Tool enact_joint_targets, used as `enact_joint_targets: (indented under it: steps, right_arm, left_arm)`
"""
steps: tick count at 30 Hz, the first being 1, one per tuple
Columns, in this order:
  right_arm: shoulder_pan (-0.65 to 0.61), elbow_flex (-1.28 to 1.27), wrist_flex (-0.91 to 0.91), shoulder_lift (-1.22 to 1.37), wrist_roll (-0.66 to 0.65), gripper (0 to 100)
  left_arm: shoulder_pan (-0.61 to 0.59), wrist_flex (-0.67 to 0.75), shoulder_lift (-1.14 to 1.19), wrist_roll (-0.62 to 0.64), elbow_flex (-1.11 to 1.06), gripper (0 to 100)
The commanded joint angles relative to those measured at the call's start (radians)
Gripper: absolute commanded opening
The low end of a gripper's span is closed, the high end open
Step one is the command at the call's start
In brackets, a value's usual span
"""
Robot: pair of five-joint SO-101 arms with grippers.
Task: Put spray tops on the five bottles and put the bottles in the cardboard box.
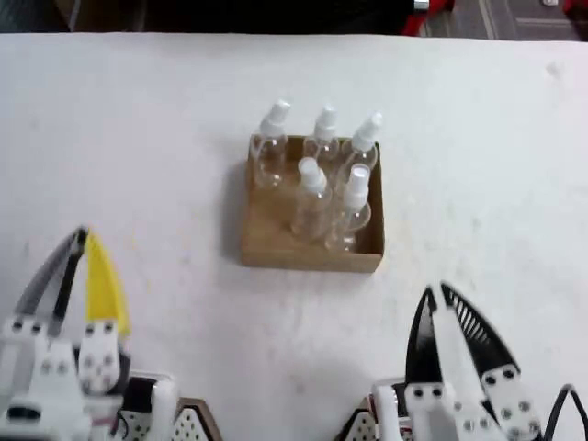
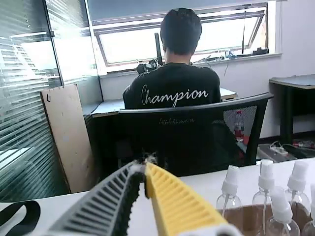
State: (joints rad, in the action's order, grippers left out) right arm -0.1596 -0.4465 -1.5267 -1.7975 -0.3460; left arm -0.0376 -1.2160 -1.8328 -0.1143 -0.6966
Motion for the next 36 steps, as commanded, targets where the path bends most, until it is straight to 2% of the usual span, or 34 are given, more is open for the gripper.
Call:
enact_joint_targets:
  steps: [1, 6, 11, 16, 20, 24, 33, 36]
  right_arm:
    - [-0.025, 0.078, -0.139, -0.012, 0.002, 1.6]
    - [-0.025, 0.072, -0.153, -0.010, -0.002, 1.6]
    - [-0.025, -0.120, -0.113, -0.010, -0.006, 1.8]
    - [0.010, -0.279, 0.015, -0.010, -0.008, 1.6]
    - [0.157, -0.410, 0.047, -0.010, -0.008, 1.6]
    - [0.282, -0.654, 0.119, -0.010, -0.008, 1.8]
    - [0.308, -1.174, 0.506, -0.010, -0.008, 1.8]
    - [0.305, -1.241, 0.561, -0.004, -0.006, 1.8]
  left_arm:
    - [-0.015, -0.259, 0.010, -0.037, 0.167, 2]
    - [-0.018, -0.342, 0.010, -0.038, 0.155, 2]
    - [-0.015, -0.316, 0.010, -0.038, -0.041, 2]
    - [-0.021, -0.198, 0.010, -0.038, -0.370, 2]
    - [-0.021, -0.060, 0.010, -0.038, -0.589, 2]
    - [-0.021, 0.051, 0.010, -0.031, -0.718, 2]
    - [-0.016, 0.285, 0.015, -0.029, -1.000, 2]
    - [-0.021, 0.288, 0.008, -0.029, -0.996, 2]
